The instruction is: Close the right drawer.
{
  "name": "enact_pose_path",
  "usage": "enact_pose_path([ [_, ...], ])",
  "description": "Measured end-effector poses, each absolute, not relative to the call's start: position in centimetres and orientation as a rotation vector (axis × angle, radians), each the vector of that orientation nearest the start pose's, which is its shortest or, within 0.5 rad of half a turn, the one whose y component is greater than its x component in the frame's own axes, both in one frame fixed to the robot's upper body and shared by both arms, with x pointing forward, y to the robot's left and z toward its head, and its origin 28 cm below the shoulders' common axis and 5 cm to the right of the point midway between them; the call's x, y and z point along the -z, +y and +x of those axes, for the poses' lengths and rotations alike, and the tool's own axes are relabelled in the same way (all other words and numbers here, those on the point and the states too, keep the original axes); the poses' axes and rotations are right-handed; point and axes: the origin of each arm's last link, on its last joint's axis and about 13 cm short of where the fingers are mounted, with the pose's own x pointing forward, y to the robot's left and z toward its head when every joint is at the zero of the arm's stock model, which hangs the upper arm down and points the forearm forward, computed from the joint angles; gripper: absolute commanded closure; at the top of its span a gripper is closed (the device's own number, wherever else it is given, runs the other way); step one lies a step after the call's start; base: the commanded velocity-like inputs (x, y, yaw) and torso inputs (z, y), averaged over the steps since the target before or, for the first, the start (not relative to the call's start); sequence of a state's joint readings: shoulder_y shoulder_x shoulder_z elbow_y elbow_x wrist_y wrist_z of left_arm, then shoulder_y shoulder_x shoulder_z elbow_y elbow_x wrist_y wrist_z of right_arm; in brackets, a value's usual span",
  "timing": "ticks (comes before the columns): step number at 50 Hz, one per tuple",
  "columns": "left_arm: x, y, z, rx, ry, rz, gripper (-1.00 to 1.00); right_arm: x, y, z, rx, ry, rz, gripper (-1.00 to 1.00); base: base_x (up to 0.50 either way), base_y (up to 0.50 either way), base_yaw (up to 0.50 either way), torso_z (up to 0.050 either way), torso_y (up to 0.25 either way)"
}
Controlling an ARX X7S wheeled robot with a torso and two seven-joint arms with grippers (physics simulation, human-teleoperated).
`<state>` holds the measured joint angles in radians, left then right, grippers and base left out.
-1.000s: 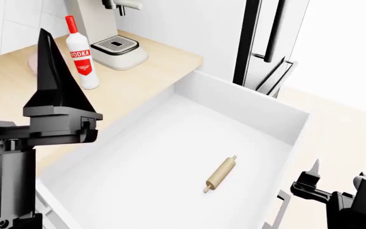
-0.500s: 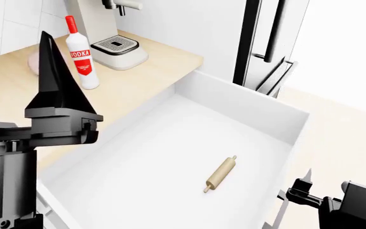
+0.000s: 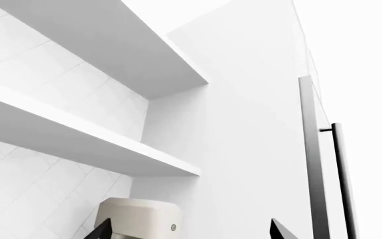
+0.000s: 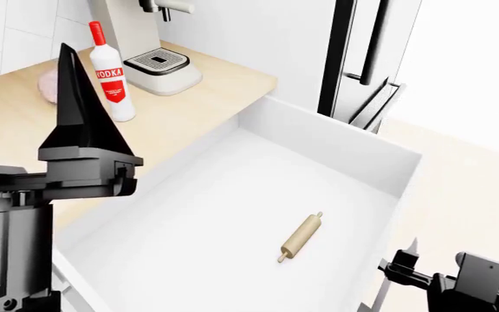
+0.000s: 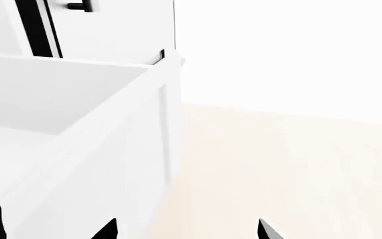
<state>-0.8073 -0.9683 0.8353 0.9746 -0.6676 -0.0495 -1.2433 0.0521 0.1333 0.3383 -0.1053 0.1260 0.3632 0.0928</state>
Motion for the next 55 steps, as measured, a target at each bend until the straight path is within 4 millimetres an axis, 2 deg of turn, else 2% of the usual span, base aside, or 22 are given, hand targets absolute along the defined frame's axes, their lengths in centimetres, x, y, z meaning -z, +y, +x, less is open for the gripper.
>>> enact_pose_path([
  [34,-24.3,20.1,16.1,-0.014,-0.756,-0.116,-1.00,-1.7,-19.4,21.2,0.395,0.202,0.048,-1.00,0.00,0.00,0.00,0.000,0.000],
  [55,-24.1,20.1,16.3,-0.013,-0.750,-0.116,-1.00,-1.5,-19.1,21.7,0.374,0.205,0.045,-1.00,0.00,0.00,0.00,0.000,0.000],
])
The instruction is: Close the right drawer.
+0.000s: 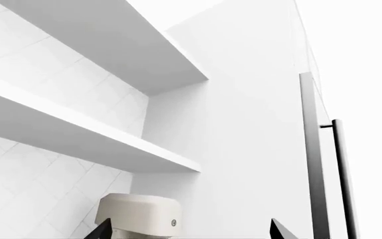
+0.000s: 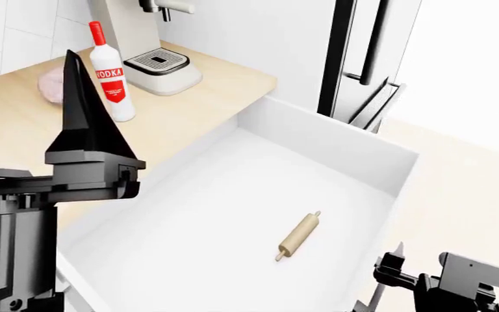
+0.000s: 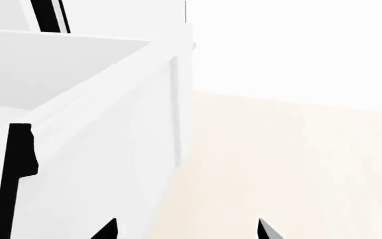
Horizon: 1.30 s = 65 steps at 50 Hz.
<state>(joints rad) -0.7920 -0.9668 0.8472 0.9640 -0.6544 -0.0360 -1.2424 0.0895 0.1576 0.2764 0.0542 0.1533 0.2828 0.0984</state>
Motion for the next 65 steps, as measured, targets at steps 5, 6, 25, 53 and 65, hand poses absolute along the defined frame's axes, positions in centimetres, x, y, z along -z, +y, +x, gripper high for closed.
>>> enact_pose_path([
  [5,-24.1,20.1,16.3,-0.013,-0.749,-0.116,-1.00,-1.4,-18.9,21.9,0.367,0.204,0.045,-1.00,0.00,0.00,0.00,0.000,0.000],
  [6,-24.1,20.1,16.3,-0.013,-0.749,-0.116,-1.00,-1.4,-18.9,22.0,0.367,0.204,0.043,-1.00,0.00,0.00,0.00,0.000,0.000],
  [25,-23.9,20.2,16.3,-0.018,-0.745,-0.115,-1.00,-1.7,-18.3,22.7,0.352,0.210,0.020,-1.00,0.00,0.00,0.00,0.000,0.000],
  [53,-23.7,20.3,16.4,-0.023,-0.741,-0.117,-1.00,-1.5,-17.0,24.9,0.271,0.203,0.028,-1.00,0.00,0.00,0.00,0.000,0.000],
  [65,-23.7,20.4,16.4,-0.024,-0.741,-0.118,-1.00,-1.5,-16.6,25.6,0.248,0.206,0.022,-1.00,0.00,0.00,0.00,0.000,0.001],
])
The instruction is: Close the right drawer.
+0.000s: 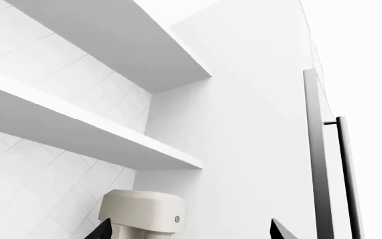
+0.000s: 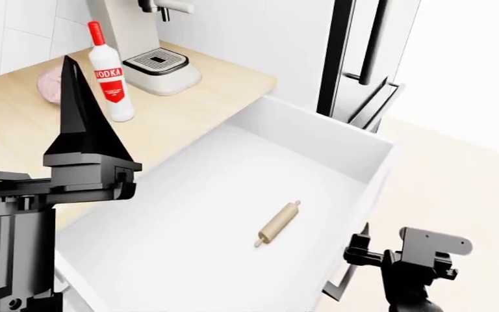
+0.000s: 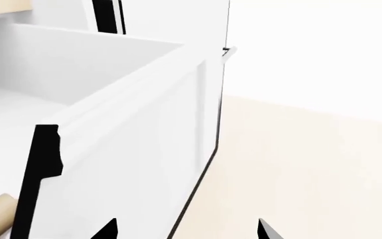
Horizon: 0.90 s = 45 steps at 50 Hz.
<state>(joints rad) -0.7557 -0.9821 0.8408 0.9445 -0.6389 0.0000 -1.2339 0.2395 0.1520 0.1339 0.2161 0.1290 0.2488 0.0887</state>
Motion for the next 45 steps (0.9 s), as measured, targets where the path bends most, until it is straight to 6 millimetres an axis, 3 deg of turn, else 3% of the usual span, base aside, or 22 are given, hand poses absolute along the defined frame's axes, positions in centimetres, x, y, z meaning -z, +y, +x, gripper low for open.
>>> enact_pose_path([
  [45,-23.4,20.6,16.4,-0.029,-0.736,-0.120,-1.00,-2.1,-14.3,28.2,0.144,0.206,0.000,-1.00,0.00,0.00,0.00,0.000,0.001],
])
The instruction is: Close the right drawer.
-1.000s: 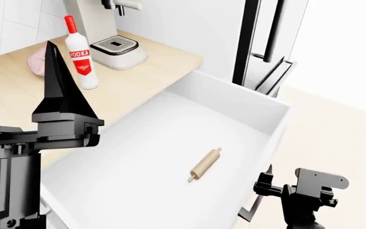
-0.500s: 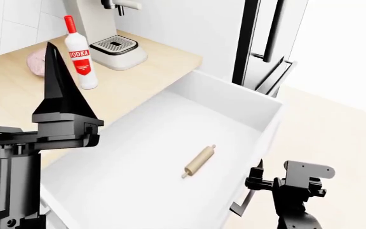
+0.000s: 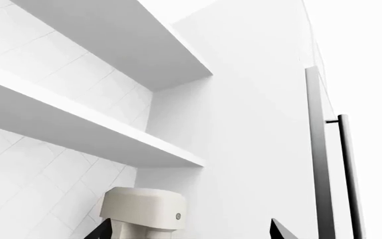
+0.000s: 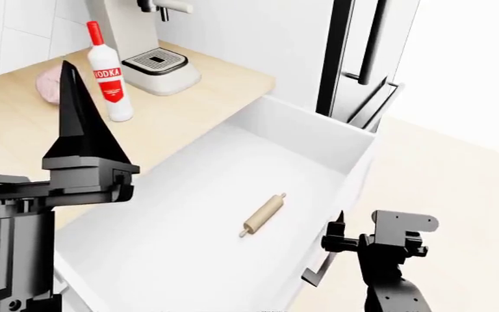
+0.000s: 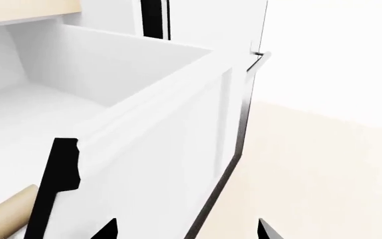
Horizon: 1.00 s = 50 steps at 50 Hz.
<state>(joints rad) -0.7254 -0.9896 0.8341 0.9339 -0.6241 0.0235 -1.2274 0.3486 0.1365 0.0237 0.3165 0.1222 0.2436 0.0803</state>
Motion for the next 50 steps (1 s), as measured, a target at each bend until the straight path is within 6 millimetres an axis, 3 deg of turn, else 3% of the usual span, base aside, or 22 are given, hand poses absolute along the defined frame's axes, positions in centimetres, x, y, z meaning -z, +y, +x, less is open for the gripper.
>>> enact_pose_path([
  [50,-23.2,20.7,16.5,-0.033,-0.732,-0.121,-1.00,-2.0,-12.0,30.9,0.066,0.198,0.007,-1.00,0.00,0.00,0.00,0.000,0.000],
])
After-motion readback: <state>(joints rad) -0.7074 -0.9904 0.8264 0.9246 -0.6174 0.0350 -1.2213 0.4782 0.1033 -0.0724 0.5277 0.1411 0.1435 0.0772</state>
